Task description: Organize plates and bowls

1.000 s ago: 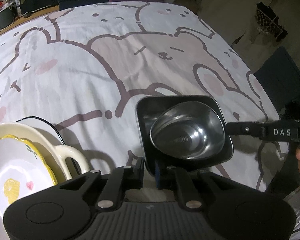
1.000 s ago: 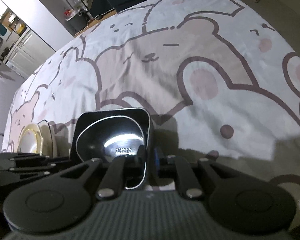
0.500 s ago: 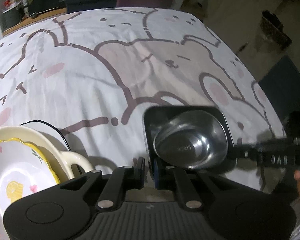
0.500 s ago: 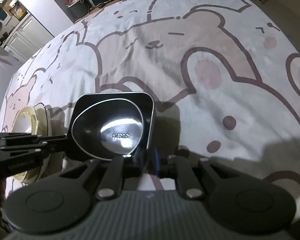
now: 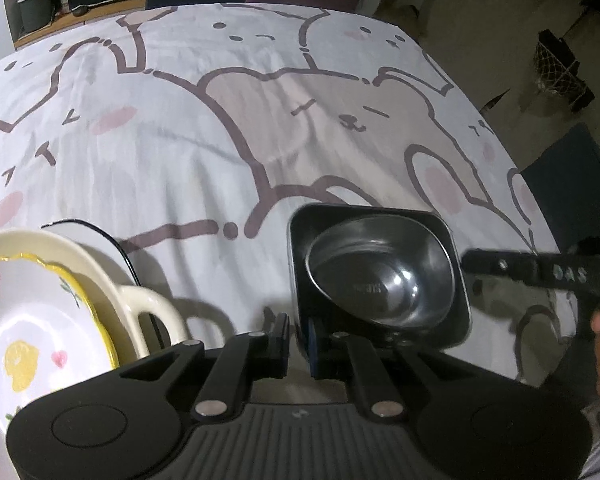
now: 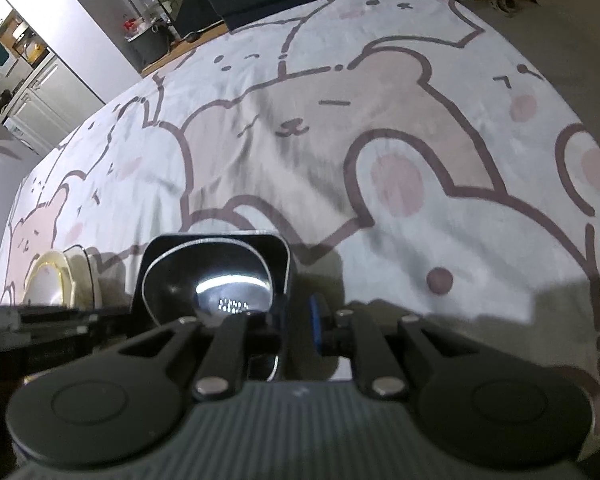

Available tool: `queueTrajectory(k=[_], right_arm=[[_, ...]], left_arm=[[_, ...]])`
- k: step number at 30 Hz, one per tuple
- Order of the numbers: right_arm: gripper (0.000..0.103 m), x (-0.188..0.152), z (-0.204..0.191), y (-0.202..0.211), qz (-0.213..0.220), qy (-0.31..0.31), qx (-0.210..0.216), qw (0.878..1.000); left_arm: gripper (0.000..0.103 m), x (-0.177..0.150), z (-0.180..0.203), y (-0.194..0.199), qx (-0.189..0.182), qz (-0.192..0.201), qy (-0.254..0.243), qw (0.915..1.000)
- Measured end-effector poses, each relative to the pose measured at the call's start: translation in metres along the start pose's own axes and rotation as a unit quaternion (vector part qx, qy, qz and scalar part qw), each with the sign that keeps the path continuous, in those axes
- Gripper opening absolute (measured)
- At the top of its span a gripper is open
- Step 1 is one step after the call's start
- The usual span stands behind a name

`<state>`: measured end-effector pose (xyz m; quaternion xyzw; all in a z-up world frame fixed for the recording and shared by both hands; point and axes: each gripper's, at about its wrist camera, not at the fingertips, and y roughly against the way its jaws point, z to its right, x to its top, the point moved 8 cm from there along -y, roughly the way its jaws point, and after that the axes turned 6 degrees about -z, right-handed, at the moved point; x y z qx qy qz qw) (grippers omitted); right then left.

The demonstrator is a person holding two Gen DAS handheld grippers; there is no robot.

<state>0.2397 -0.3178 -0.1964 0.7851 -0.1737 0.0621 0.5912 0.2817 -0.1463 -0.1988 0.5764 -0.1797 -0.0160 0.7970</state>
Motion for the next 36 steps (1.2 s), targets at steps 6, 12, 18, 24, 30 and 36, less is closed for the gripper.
queueTrajectory(k=[6, 12, 18, 24, 30, 36], right_arm=[[0.016, 0.015, -0.004, -0.009, -0.001, 0.01, -0.004, 1.0], [0.018, 0.011, -0.007, -0.022, -0.03, 0.023, -0.011, 0.999], [0.016, 0.002, -0.007, -0.019, -0.033, 0.02, 0.0, 0.999], [0.007, -0.001, -0.01, -0.017, -0.029, 0.029, 0.01, 0.999], [0.007, -0.004, -0.009, -0.018, -0.033, 0.023, 0.016, 0.999], [0.007, -0.005, -0.009, -0.018, -0.034, 0.02, 0.015, 0.999]], left_arm=[[0.011, 0.003, 0.003, -0.004, -0.001, 0.002, 0.003, 1.0], [0.011, 0.015, 0.001, -0.011, 0.003, 0.011, 0.015, 0.9998], [0.011, 0.01, 0.002, -0.012, 0.001, -0.002, 0.008, 1.0], [0.004, 0.009, 0.0, -0.012, 0.006, -0.004, 0.009, 0.9999], [0.003, 0.012, 0.0, -0.015, 0.01, -0.001, 0.004, 0.9999], [0.003, 0.011, -0.001, -0.015, 0.005, -0.002, 0.009, 0.9999]])
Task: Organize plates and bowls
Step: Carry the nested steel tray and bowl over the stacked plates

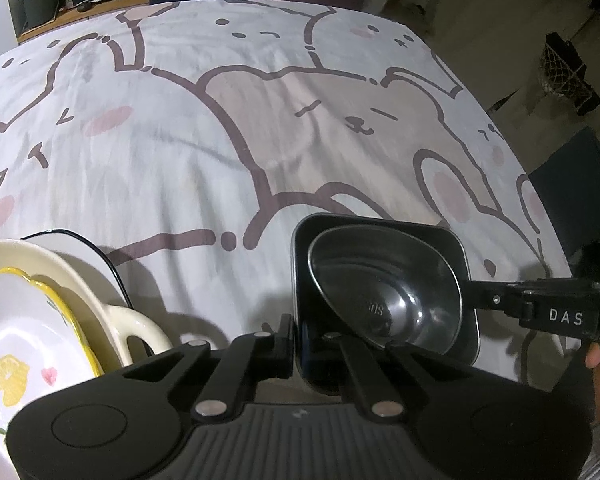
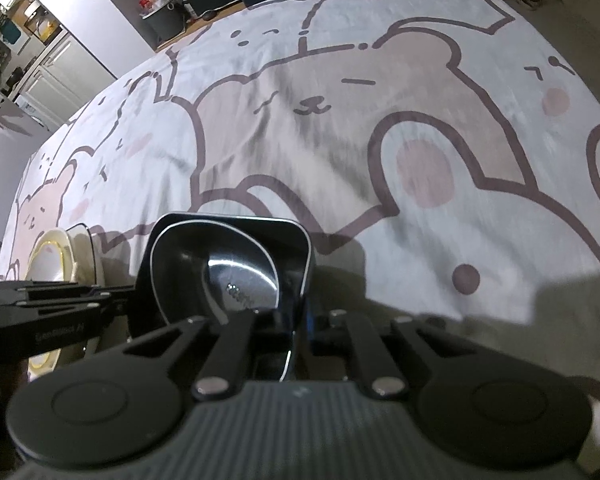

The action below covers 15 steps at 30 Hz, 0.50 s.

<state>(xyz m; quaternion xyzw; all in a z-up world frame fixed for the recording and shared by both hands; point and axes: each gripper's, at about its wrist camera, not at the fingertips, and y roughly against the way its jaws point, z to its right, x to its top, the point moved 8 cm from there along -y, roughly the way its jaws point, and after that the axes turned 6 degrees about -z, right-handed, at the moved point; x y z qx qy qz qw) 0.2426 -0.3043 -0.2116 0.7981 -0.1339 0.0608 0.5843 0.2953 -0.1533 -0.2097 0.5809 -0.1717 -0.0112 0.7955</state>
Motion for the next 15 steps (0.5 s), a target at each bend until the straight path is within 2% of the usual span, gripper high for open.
queueTrajectory(k=[7, 15], right_arm=[[0.006, 0.0, -0.001, 0.005, 0.009, 0.005, -0.006, 1.0], [0.006, 0.003, -0.005, 0.027, 0.035, 0.007, 0.007, 0.999]], left_arm=[[0.003, -0.001, 0.003, 0.005, -0.008, 0.005, 0.004, 0.9999], [0.003, 0.001, 0.005, 0.035, -0.007, 0.038, 0.014, 0.9992]])
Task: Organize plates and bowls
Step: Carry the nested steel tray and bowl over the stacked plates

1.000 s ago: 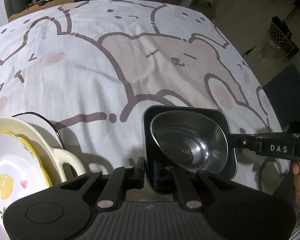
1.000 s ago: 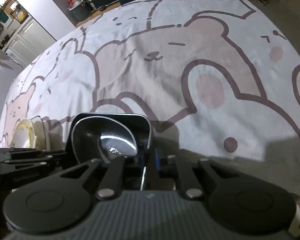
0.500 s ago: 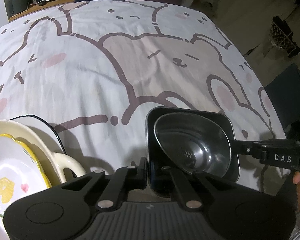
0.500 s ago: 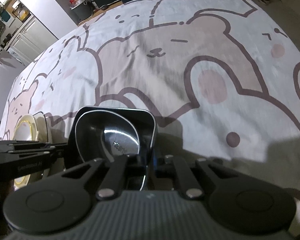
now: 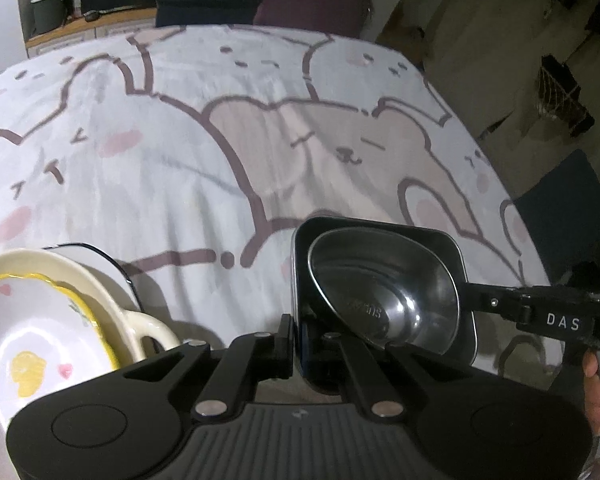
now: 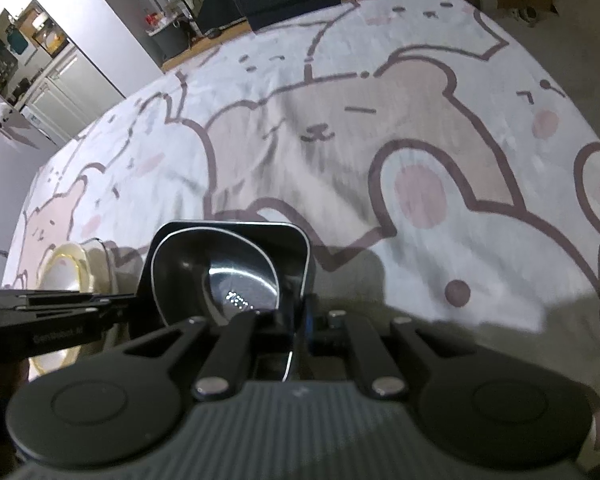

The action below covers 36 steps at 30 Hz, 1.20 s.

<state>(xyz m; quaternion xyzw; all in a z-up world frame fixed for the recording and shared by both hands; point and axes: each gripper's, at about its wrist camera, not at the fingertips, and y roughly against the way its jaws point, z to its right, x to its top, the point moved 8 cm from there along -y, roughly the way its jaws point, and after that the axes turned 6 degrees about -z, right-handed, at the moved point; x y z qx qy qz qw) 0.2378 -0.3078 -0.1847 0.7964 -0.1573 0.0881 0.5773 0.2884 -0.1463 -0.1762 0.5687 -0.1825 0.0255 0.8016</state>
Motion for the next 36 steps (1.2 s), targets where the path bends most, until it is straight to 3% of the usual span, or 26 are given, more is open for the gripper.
queueTrajectory(k=[19, 36], right_arm=[[0.006, 0.009, -0.088, 0.052, 0.067, 0.061, 0.063, 0.994], [0.006, -0.011, -0.2, 0.013, 0.026, 0.143, 0.09, 0.985]], left_arm=[[0.003, -0.021, -0.052, 0.114, 0.027, 0.106, 0.061, 0.9922], [0.003, -0.074, -0.156, 0.15, 0.052, 0.118, 0.15, 0.9803]])
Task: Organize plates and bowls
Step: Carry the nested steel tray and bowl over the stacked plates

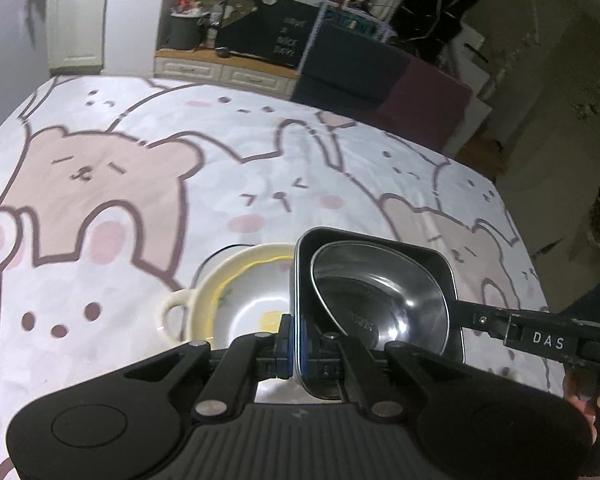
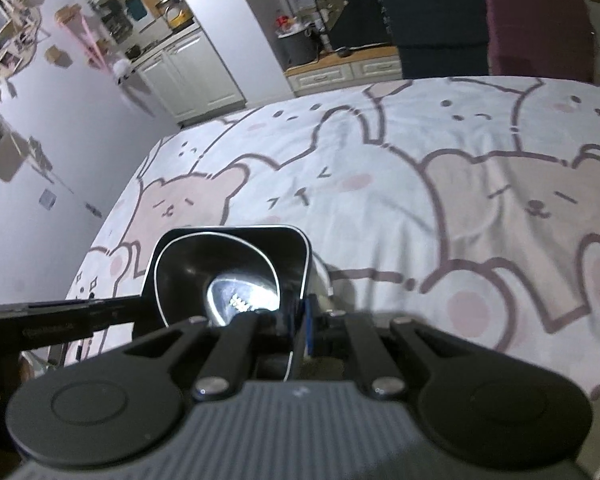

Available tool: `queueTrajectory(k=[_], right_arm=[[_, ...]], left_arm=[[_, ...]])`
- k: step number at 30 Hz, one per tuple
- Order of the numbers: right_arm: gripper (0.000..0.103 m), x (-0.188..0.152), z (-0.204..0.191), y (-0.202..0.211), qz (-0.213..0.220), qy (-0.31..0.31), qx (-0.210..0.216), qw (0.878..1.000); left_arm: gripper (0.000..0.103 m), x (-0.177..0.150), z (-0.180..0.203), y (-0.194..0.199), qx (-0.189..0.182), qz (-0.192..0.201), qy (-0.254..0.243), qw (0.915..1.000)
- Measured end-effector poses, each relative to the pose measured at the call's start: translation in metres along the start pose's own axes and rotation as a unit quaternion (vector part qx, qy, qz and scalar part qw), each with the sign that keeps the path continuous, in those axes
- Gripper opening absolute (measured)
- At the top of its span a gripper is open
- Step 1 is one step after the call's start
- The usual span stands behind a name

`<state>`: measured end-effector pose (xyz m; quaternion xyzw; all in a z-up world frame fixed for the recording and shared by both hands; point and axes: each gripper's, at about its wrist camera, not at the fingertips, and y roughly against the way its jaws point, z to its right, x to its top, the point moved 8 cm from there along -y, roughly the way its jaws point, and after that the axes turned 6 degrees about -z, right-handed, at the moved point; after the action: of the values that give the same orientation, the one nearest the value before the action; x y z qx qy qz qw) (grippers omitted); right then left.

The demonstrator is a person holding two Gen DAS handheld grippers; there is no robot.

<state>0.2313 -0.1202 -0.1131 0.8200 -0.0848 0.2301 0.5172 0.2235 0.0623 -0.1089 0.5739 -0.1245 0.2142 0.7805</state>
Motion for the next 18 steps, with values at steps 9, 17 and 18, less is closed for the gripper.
queueTrajectory(k=[9, 17, 18], right_arm=[[0.006, 0.001, -0.029, -0.044, -0.036, 0.014, -0.013, 0.999], [0.006, -0.001, -0.036, -0.062, -0.053, 0.004, -0.022, 0.998], [0.006, -0.001, -0.036, -0.064, -0.055, 0.004, -0.023, 0.998]], left_arm=[[0.003, 0.0, -0.034, -0.012, 0.009, -0.016, 0.025, 0.9995], [0.003, 0.0, -0.044, -0.022, 0.005, -0.03, 0.03, 0.9991], [0.003, 0.0, -0.044, -0.023, 0.005, -0.031, 0.03, 0.9991]])
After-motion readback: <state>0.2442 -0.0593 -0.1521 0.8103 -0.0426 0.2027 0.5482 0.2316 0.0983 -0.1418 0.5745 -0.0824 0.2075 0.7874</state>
